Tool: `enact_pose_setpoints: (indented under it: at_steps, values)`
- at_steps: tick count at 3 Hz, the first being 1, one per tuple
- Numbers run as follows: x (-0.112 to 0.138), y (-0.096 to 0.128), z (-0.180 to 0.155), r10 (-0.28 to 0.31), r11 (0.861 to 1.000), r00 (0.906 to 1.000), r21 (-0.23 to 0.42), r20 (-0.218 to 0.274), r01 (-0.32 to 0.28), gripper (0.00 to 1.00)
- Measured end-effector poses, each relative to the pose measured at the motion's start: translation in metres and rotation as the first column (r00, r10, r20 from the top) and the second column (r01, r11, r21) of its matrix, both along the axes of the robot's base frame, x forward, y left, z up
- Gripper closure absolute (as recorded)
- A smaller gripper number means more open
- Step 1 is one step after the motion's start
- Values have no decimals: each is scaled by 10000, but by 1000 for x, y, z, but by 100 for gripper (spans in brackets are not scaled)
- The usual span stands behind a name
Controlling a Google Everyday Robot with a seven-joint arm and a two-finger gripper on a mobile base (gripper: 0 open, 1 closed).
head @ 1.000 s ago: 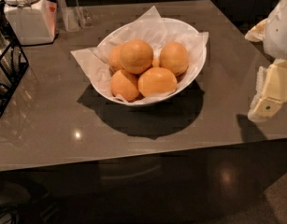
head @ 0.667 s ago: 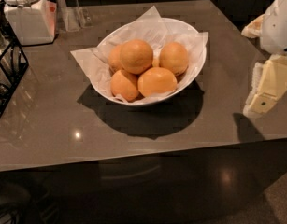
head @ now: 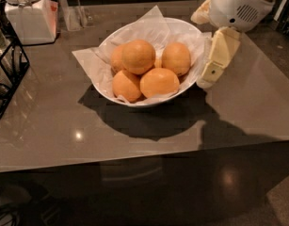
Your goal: Pick orange from white bowl
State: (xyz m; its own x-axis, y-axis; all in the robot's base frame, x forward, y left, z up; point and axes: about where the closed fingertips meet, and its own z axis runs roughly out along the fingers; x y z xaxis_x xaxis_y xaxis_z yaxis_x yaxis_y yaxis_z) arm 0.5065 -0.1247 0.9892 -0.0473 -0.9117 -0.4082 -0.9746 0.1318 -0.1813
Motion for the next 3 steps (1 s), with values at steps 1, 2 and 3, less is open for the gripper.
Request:
enact_pose_setpoints:
  at_steps: [1,2,3]
  values:
    - [21,46,10,1121,9932,9937,299,45,-1122,0]
    - [25,51,13,1126,9929,9934,360,205,-1133,0]
    - [30,46,2,938,9909,9956,967,66,-940,0]
